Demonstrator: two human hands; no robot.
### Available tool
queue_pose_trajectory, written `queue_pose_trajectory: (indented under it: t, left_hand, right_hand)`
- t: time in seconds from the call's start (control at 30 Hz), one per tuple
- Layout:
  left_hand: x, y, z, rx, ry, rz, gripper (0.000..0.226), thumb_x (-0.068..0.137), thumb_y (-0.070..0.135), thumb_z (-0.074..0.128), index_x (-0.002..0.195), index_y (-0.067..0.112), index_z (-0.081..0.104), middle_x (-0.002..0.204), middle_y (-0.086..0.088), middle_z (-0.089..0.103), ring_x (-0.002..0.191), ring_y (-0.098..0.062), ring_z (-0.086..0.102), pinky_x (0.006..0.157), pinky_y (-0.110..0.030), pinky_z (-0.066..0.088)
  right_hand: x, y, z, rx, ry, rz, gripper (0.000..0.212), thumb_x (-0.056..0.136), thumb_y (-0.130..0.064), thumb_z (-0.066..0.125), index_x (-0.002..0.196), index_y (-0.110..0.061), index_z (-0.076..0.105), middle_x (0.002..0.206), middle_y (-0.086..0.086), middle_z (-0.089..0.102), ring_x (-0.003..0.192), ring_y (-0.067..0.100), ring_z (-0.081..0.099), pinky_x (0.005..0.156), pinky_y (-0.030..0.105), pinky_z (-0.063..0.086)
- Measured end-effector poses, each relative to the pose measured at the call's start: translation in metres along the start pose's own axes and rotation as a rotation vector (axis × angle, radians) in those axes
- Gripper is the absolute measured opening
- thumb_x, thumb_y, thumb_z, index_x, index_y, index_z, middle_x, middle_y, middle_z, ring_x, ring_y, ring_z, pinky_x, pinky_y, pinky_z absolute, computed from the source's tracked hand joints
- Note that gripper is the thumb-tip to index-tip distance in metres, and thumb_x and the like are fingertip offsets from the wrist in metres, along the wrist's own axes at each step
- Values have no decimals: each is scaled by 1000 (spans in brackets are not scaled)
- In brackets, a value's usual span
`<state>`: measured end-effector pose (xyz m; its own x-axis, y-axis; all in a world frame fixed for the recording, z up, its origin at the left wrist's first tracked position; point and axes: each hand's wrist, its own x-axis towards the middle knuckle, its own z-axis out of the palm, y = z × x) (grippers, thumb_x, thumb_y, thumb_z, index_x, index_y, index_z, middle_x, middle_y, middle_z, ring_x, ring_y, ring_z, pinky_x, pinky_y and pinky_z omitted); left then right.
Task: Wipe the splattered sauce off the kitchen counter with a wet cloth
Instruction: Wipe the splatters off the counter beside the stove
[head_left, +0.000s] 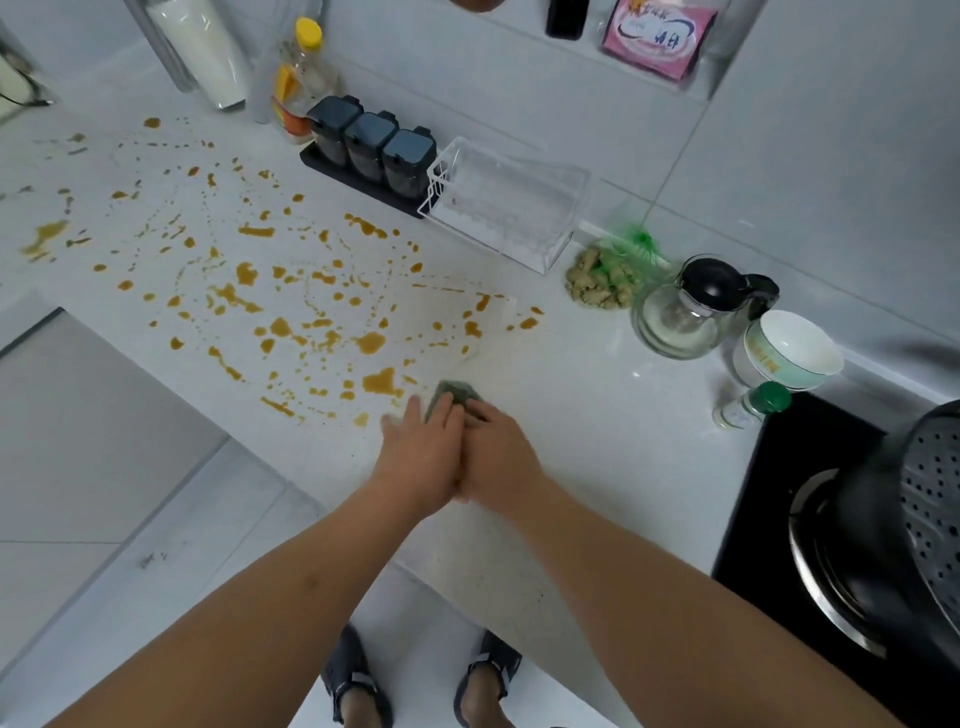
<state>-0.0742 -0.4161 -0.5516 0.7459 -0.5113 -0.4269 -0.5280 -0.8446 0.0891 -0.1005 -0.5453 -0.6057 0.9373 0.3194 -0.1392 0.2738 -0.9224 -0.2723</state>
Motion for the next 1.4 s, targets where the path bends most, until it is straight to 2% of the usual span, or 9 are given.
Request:
queue_pose_trajectory:
  t: [0.17,0.3,0.47,0.6,0.7,0.9,1.0,1.17,1.4]
  left_hand:
    - [-36,-24,5,30,9,12,88,97,58,60,161,10,23,170,-11,19,157,-35,18,124,-56,25]
    - [-56,-79,7,-47,18,-159,74,94,61,63,144,10,45,148,-11,48,136,-29,46,110,-43,41]
    - [-63,-137,10,-99,-108,-385,67,84,67,70,123,13,62,122,-10,61,115,-30,59,93,-42,53]
    - [-62,-150,12,-59,-153,-316,54,77,69,75,98,19,69,88,0,62,88,-24,64,71,-34,54]
    - [-62,-149,9,-8,-149,-279,46,80,65,76,89,20,68,84,1,63,86,-22,65,74,-33,57]
    - [-63,-157,11,-41,-136,-266,51,74,68,77,84,21,63,90,-3,69,91,-27,68,88,-46,59]
    - [-63,-161,11,-46,-134,-226,52,76,68,77,75,20,58,81,1,64,84,-23,67,86,-42,59]
    - [-60,-160,9,-9,-141,-195,53,78,66,78,70,19,55,75,1,62,76,-21,65,81,-39,60]
    - [-40,-151,3,47,-259,-230,59,71,59,88,106,14,71,104,-9,72,96,-34,71,90,-55,59]
  right_hand:
    - [-38,53,-20,60,133,400,48,83,-12,64,130,-13,66,137,11,63,128,39,56,95,50,56]
    - [-18,66,-35,21,-66,782,53,99,-29,42,150,-17,35,162,7,28,152,31,14,104,46,47]
    - [34,-24,-14,26,-45,699,58,99,-38,39,153,-19,34,164,4,27,154,32,11,113,44,39]
    - [33,-101,14,105,-4,473,53,90,-30,48,140,-13,57,148,10,53,144,41,36,107,48,46]
    - [-7,-99,28,108,15,361,54,85,-28,47,135,-14,64,141,10,60,134,42,50,105,50,50]
    - [-69,-20,6,103,38,910,50,98,-28,46,147,-22,47,162,3,35,147,30,28,113,41,40]
    - [-45,-30,1,106,35,1069,55,98,-34,43,151,-21,38,164,2,26,150,30,20,112,42,38]
    - [34,-107,14,82,105,853,59,94,-29,46,152,-19,39,163,5,31,153,30,16,113,42,37]
    - [-4,-150,45,173,126,412,52,85,-18,68,137,-16,63,145,9,57,137,41,47,107,50,47]
